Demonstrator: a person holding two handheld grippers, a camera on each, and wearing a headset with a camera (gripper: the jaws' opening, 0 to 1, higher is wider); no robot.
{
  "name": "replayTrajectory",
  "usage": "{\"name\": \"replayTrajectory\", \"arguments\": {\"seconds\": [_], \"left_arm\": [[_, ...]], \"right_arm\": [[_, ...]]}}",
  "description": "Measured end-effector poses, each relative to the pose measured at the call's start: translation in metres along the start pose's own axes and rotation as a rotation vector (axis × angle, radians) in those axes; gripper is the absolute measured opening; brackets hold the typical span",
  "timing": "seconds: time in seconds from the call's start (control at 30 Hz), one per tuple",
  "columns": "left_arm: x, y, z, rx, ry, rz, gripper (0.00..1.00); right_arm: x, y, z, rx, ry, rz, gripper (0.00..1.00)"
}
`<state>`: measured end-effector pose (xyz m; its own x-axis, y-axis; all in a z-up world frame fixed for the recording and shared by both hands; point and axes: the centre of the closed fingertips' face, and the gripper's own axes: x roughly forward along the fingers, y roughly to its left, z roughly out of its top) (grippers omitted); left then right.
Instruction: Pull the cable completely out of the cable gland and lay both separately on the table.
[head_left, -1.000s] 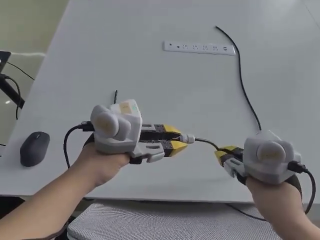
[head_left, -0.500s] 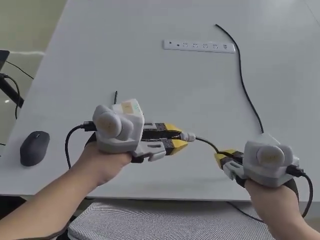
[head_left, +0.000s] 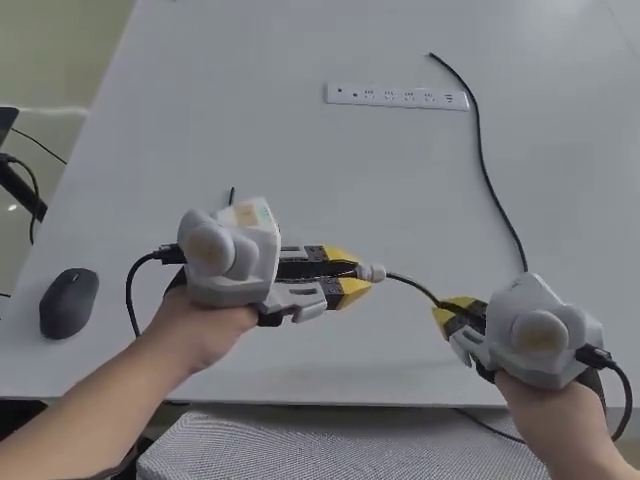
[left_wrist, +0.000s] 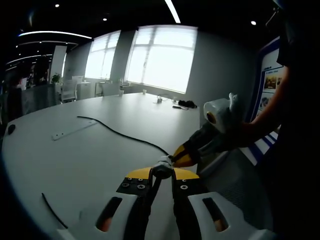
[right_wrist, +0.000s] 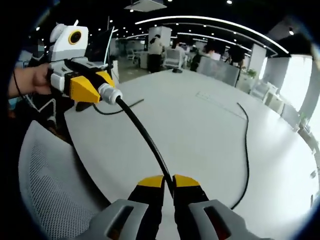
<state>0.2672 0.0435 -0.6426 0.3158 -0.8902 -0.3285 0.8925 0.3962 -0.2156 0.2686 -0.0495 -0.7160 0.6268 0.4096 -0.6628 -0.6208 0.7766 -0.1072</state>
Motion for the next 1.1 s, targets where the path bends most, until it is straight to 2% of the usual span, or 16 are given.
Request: {"name": "replayTrajectory", "arguments": {"seconds": [0.17,0.23,0.33,0.43,0.67,0.87,0.97,1.1], "left_arm": [[0.000,-0.001,-0.002,0.001,0.009,-0.005,0.15],[0.000,-0.001,-0.002,-0.002,0.008,-0.006,0.15],[0.002,-0.003,-0.005,0.004,0.017,-0.017,0.15],[0.002,-0.003,-0.005,0.007,0.024,-0.019,0.15],[0.003,-0.004,-0.008,0.004,0.040,-0.023,0.15],[0.004,-0.006,-0.009,0.003,0.041,-0.027,0.15],[0.005,-0.007,-0.009,0.003,0.040,-0.030,0.15],[0.005,-0.008,-0.008,0.004,0.038,-0.031,0.15]], "right_arm": [[-0.014,-0.002,0.011,0.045,-0.039,0.013,0.07],[-0.017,-0.002,0.015,0.037,-0.047,0.015,0.10],[-0.020,0.004,0.027,-0.056,-0.056,0.039,0.15],[-0.021,0.011,0.041,-0.093,-0.078,0.064,0.19],[-0.019,0.032,0.067,-0.269,-0.096,0.117,0.16],[-0.012,0.048,0.071,-0.435,-0.074,0.139,0.09],[-0.009,0.051,0.071,-0.474,-0.072,0.132,0.09],[-0.009,0.054,0.072,-0.489,-0.071,0.129,0.04]]}}
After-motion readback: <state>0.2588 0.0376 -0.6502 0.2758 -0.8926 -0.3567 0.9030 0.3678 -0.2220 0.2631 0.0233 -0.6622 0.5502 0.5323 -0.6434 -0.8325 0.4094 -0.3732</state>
